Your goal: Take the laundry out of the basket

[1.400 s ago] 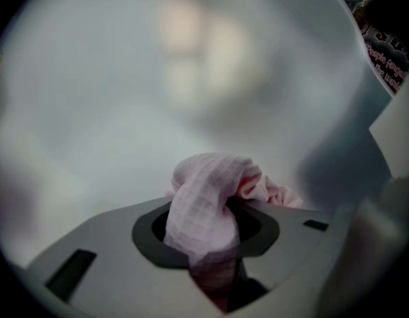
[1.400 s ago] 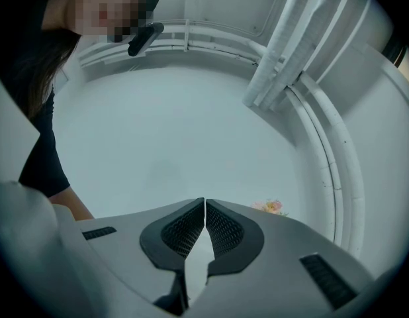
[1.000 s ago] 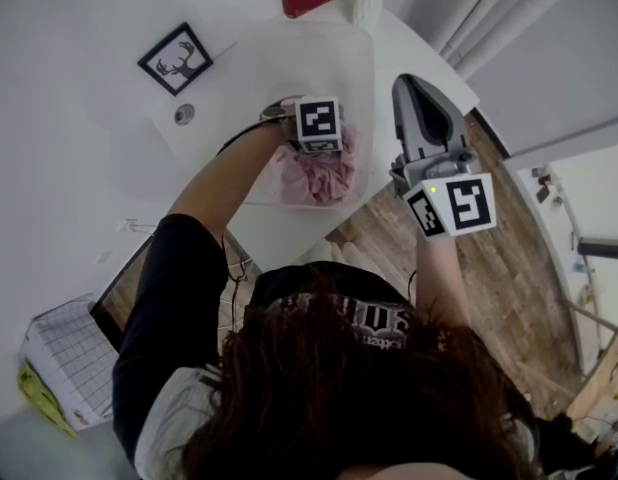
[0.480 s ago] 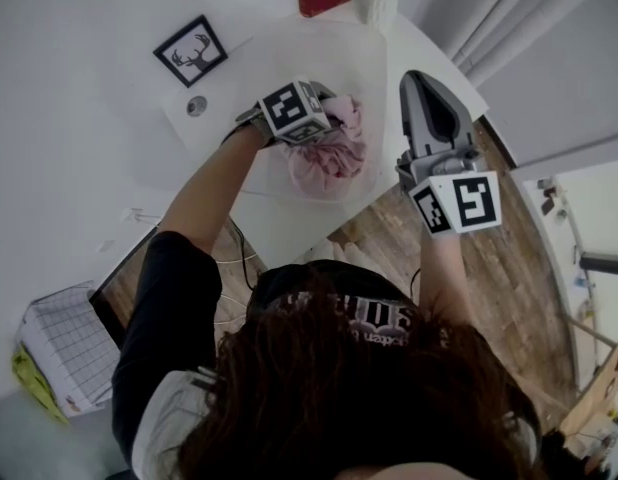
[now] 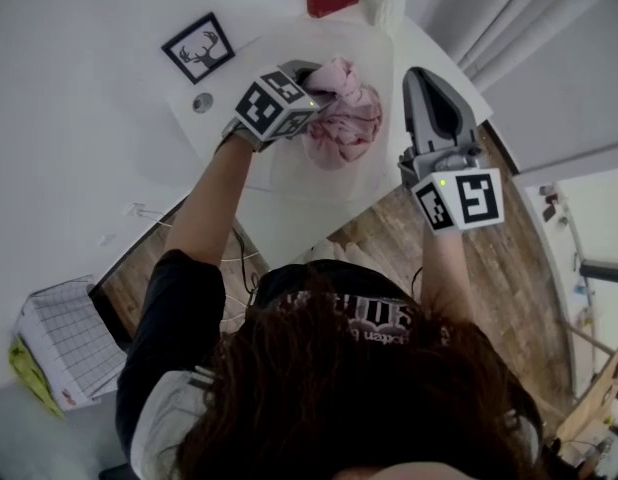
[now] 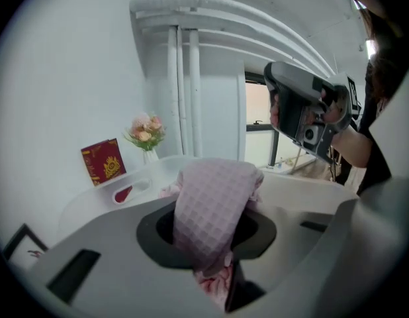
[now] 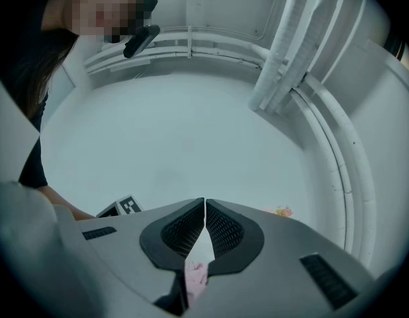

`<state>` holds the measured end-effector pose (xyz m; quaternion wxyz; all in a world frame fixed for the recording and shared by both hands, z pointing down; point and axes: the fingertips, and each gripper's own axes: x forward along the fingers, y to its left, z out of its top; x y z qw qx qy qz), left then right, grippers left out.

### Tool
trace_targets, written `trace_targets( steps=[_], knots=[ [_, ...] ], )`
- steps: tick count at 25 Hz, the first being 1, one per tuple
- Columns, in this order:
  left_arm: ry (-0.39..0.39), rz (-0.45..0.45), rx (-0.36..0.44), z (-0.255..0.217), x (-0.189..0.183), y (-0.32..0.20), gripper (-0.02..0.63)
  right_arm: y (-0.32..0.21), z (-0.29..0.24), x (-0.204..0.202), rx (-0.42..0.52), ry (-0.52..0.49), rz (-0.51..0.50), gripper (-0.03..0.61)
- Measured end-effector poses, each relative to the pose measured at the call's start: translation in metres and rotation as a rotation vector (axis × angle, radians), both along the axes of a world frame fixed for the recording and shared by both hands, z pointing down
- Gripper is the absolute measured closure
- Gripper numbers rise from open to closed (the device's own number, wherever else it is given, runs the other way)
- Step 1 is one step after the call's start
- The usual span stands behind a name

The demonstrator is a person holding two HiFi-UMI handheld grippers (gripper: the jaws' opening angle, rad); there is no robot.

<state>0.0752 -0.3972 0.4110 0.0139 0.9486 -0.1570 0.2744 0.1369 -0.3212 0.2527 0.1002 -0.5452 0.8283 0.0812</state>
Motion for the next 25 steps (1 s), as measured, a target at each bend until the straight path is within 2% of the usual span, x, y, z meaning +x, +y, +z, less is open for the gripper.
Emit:
trace_targets(
  steps=[9, 25],
  knots=[
    [0.179, -0.179, 0.103, -0.086, -0.018, -0.003, 0.515, -0.001, -0.009, -0.003, 0.018, 0.004, -0.007, 0.549],
    [0.347, -0.465, 0.393, -0.176, -0.045, 0.025, 0.515, -0.013, -0.045, -0.003, 0.063, 0.017, 0.026, 0.551]
  ],
)
